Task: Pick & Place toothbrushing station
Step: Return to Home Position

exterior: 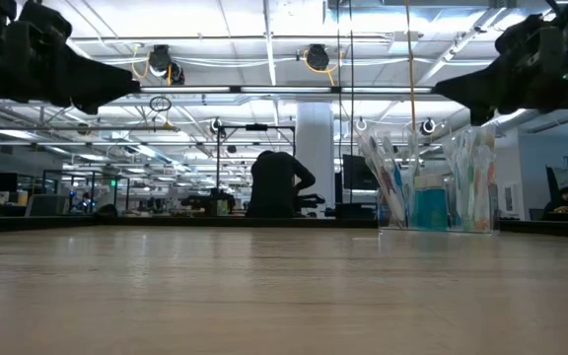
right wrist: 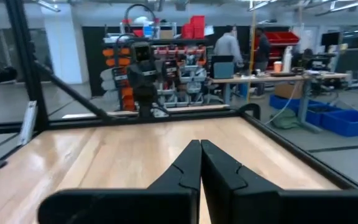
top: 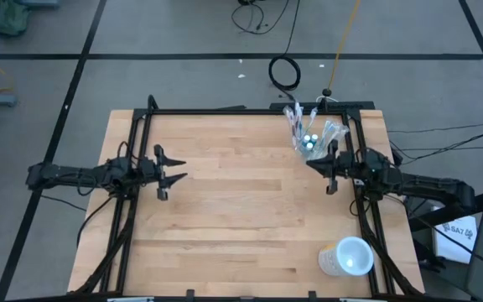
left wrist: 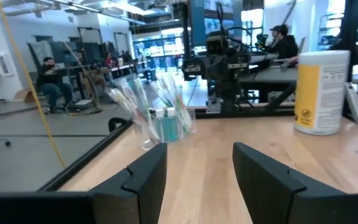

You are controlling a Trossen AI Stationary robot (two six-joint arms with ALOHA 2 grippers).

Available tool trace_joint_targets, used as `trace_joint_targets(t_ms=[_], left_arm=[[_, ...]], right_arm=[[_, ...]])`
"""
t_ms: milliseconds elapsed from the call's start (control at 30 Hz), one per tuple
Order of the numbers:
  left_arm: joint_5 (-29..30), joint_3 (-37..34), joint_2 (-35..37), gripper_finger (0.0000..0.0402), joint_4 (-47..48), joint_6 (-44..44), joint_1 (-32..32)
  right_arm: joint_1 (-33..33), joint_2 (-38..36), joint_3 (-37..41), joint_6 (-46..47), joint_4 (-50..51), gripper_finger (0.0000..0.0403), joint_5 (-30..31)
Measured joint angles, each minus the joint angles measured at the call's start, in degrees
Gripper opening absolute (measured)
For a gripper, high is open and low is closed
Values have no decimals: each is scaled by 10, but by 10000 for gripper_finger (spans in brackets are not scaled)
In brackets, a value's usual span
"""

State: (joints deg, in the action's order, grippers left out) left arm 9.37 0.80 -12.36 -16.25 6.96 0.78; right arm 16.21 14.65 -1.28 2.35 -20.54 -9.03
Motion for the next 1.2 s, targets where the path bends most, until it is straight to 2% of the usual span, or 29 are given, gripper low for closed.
trace_joint_targets(t_ms=[167,367,633,733,900,1200], left_arm=[[-16,0,0,186,8,14,-6],[-16,0,0,186,15,13,-6],[-14,0,0,186,15,14,-6],[-14,0,0,186,15,16,-6],[-14,0,0,186,15,15,-6],[-14,0,0,186,14,16,-6]], right_arm=[[-23,0,4,-8,40,0,3],[-59,0,4,-7,55,0,72],[-89,0,4,-49,95,0,74],[-88,0,4,-46,97,0,50],[-88,0,5,-46,123,0,-31],[-88,0,5,-47,140,0,-30]])
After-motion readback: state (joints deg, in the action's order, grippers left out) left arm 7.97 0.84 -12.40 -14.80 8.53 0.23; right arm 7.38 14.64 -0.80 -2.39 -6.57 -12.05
